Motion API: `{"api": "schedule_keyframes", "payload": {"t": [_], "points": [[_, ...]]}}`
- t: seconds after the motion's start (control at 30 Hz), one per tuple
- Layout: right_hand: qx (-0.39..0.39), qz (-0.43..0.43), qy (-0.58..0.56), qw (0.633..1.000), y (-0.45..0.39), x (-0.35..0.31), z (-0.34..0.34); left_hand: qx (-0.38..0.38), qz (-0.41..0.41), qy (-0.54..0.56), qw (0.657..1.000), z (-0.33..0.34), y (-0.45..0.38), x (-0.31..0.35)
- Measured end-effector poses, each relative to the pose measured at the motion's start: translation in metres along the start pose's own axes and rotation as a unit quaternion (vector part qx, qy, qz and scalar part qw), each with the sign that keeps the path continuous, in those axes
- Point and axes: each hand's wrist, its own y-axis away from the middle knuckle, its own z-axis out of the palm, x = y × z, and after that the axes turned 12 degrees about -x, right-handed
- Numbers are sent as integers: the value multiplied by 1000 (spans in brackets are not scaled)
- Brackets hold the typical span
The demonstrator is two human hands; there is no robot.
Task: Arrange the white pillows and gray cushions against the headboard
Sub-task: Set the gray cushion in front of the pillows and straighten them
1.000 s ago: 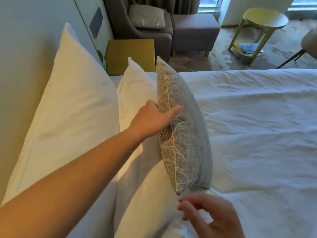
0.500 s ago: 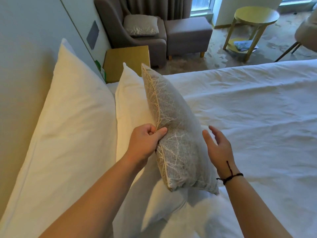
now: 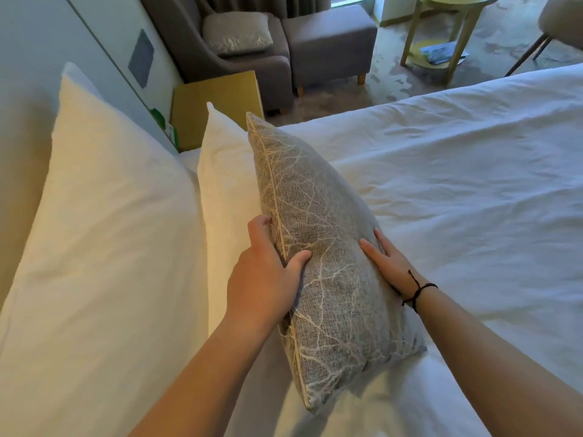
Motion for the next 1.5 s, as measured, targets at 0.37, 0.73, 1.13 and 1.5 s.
{"api": "schedule_keyframes", "payload": {"t": [0.37, 0.73, 1.13, 1.5], "points": [[-29, -6, -30, 999, -46, -9, 62, 54, 94, 127, 986, -26, 4, -35], [-78, 16, -10, 997, -63, -12, 92, 30, 2, 76, 997, -34, -3, -62], [-11, -18, -17, 1000, 42, -50, 84, 0, -167, -45, 985, -8, 152, -102], [-88, -79, 313, 943, 133, -119, 142, -44, -290, -96, 951, 12, 214, -105]]}}
